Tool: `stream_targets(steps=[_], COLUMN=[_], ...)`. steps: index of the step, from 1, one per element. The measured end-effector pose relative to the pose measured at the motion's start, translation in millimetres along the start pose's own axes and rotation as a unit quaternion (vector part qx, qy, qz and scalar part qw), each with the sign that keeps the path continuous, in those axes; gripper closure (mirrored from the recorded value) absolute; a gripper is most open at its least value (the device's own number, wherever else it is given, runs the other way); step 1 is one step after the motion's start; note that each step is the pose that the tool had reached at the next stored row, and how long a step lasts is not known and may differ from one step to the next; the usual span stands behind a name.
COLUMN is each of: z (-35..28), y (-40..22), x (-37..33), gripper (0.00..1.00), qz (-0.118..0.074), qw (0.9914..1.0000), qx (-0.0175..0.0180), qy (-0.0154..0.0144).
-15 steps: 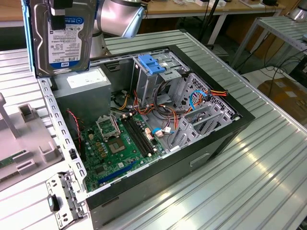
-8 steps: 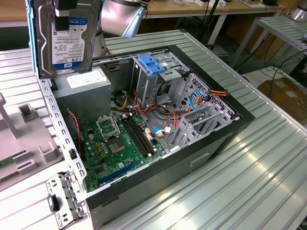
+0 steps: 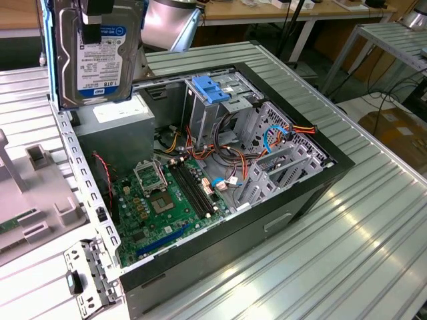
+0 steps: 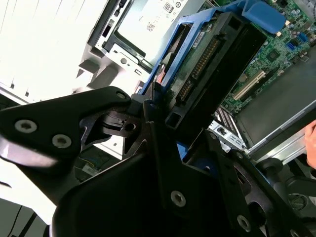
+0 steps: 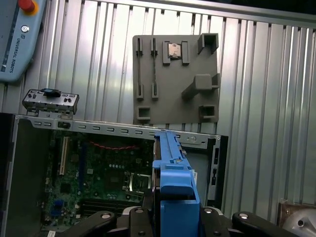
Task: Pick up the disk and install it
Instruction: 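Pick up the disk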
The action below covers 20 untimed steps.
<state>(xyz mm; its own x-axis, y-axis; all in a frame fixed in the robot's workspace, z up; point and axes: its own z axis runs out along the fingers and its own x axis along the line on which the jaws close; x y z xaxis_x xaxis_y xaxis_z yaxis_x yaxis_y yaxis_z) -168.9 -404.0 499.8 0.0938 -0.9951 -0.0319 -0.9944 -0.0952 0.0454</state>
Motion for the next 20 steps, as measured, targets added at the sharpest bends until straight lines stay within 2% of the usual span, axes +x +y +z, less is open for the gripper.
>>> stream_targets(steps=[20], z=[-0.7], y=[-8.8], x=[9.5], gripper=[0.64], qz=[0.000], qw=[1.00000], qx=[0.0000], qy=[0.0000])
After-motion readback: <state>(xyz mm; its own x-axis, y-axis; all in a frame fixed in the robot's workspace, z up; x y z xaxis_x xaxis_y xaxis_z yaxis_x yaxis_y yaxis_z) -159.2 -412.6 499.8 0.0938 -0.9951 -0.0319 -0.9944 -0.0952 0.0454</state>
